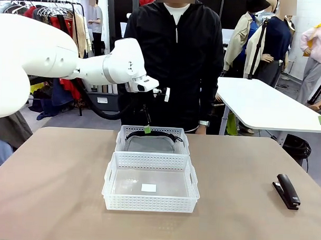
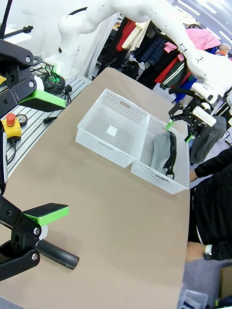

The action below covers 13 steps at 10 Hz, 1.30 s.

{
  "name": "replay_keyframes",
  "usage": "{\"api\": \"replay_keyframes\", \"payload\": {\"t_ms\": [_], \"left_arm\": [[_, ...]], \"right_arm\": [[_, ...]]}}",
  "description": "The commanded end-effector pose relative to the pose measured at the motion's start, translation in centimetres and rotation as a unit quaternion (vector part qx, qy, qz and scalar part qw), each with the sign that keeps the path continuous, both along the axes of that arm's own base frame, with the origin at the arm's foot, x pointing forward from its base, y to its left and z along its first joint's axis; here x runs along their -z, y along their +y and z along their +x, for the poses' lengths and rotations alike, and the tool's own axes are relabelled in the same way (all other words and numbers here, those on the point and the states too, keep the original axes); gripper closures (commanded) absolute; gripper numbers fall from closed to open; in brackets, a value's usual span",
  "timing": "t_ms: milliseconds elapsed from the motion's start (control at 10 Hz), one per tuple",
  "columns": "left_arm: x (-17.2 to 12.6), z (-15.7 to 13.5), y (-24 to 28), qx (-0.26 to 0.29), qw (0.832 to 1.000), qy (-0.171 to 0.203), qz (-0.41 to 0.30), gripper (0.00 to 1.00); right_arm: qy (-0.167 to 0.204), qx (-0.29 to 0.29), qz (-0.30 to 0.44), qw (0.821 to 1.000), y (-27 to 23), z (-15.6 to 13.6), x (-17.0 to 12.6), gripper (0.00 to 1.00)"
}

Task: Distribute items into two baskets.
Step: Place the picked Pencil pouch into the Organizing basket as instructed by the person, then pick up the Stapler that the person points to.

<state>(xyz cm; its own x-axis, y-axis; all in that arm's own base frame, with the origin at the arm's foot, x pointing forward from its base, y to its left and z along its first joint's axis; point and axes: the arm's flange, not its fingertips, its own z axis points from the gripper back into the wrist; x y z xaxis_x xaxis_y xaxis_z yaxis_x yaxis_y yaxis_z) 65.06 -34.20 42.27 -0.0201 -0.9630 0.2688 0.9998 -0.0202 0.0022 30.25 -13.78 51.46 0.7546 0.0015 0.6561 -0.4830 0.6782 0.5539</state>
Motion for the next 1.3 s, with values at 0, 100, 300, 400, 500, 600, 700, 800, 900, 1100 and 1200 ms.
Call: {"api": "replay_keyframes", "payload": {"t_ms": [0, 100, 300, 400, 500, 600, 700, 800, 900, 1100, 1200], "left_arm": [[0.26, 0.30, -0.30, 0.001, 1.000, -0.001, -0.002, 0.00], [0.26, 0.30, -0.30, 0.001, 1.000, -0.001, -0.002, 0.00], [0.26, 0.30, -0.30, 0.001, 1.000, -0.001, -0.002, 0.00], [0.26, 0.30, -0.30, 0.001, 1.000, -0.001, -0.002, 0.00], [0.26, 0.30, -0.30, 0.001, 1.000, -0.001, -0.002, 0.00], [0.26, 0.30, -0.30, 0.001, 1.000, -0.001, -0.002, 0.00], [0.26, 0.30, -0.30, 0.001, 1.000, -0.001, -0.002, 0.00], [0.26, 0.30, -0.30, 0.001, 1.000, -0.001, -0.002, 0.00], [0.26, 0.30, -0.30, 0.001, 1.000, -0.001, -0.002, 0.00], [0.26, 0.30, -0.30, 0.001, 1.000, -0.001, -0.002, 0.00], [0.26, 0.30, -0.30, 0.001, 1.000, -0.001, -0.002, 0.00]], "right_arm": [[-0.009, -0.003, 0.007, 1.000, 0.07, 0.07, -0.23, 0.00], [-0.009, -0.003, 0.007, 1.000, 0.07, 0.07, -0.23, 0.00], [-0.009, -0.003, 0.007, 1.000, 0.07, 0.07, -0.23, 0.00], [-0.009, -0.003, 0.007, 1.000, 0.07, 0.07, -0.23, 0.00], [-0.009, -0.003, 0.007, 1.000, 0.07, 0.07, -0.23, 0.00], [-0.009, -0.003, 0.007, 1.000, 0.07, 0.07, -0.23, 0.00], [-0.009, -0.003, 0.007, 1.000, 0.07, 0.07, -0.23, 0.00], [-0.009, -0.003, 0.007, 1.000, 0.07, 0.07, -0.23, 0.00], [-0.009, -0.003, 0.007, 1.000, 0.07, 0.07, -0.23, 0.00], [-0.009, -0.003, 0.007, 1.000, 0.07, 0.07, -0.23, 0.00], [-0.009, -0.003, 0.007, 1.000, 0.07, 0.07, -0.23, 0.00]]}}
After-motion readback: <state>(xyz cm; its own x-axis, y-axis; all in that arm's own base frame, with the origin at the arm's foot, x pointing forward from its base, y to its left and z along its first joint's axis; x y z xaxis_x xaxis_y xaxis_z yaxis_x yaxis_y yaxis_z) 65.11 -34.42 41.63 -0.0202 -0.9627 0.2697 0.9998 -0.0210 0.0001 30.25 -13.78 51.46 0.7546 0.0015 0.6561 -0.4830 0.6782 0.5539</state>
